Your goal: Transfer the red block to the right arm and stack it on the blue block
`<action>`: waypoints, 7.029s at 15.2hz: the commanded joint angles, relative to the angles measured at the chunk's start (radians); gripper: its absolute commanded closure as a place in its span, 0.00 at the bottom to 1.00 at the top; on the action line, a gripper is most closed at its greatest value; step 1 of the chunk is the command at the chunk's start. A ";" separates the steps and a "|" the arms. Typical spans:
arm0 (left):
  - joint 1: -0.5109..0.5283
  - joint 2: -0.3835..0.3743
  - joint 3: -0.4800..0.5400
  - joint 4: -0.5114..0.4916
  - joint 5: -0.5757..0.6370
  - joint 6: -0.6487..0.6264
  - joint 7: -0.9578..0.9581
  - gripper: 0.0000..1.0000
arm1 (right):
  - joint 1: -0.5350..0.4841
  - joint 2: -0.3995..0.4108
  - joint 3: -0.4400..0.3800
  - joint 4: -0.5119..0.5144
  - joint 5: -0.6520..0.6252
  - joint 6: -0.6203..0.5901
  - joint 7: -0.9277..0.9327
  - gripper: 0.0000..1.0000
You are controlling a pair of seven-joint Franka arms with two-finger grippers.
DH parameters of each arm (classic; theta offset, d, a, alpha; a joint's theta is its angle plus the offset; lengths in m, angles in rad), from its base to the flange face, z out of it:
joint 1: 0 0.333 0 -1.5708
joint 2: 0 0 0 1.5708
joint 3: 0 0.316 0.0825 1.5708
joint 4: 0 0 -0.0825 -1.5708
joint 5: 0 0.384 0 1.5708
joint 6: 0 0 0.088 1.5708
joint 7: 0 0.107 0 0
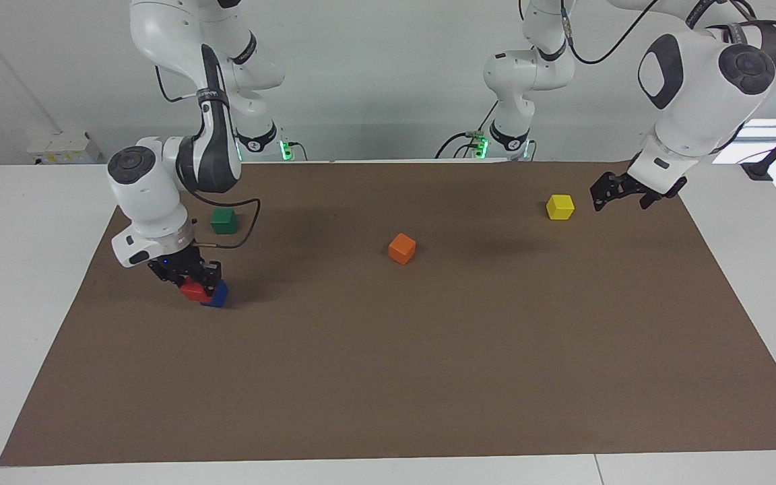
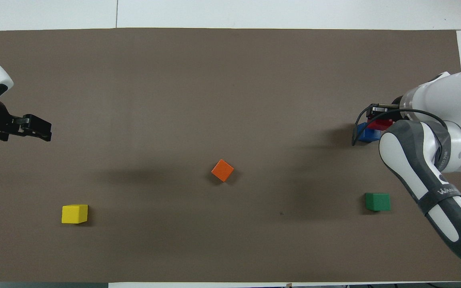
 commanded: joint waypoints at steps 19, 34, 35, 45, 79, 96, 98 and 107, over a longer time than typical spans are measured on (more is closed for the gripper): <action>0.012 -0.026 -0.009 0.008 0.004 0.128 0.045 0.00 | -0.015 -0.034 0.011 -0.073 -0.024 0.017 -0.051 1.00; 0.006 -0.028 -0.043 0.035 -0.002 0.113 0.045 0.00 | -0.025 -0.036 0.011 -0.079 -0.024 0.018 -0.048 0.80; 0.005 -0.029 -0.043 0.035 -0.002 0.113 0.044 0.00 | -0.024 -0.036 0.011 -0.079 -0.024 0.018 -0.047 0.78; 0.011 -0.043 -0.035 0.023 -0.002 0.113 0.044 0.00 | -0.016 -0.033 0.013 -0.062 -0.017 0.001 -0.045 0.00; 0.012 -0.045 -0.035 0.020 -0.002 0.113 0.042 0.00 | -0.177 -0.265 0.102 0.322 0.056 -0.713 -0.205 0.00; 0.012 -0.045 -0.035 0.020 -0.002 0.113 0.042 0.00 | -0.169 -0.265 0.105 0.314 0.013 -0.658 -0.192 0.00; 0.012 -0.045 -0.035 0.018 -0.002 0.113 0.042 0.00 | -0.169 -0.266 0.105 0.314 0.013 -0.660 -0.191 0.00; 0.012 -0.045 -0.035 0.020 -0.002 0.113 0.044 0.00 | -0.169 -0.271 0.107 0.308 0.016 -0.680 -0.194 0.00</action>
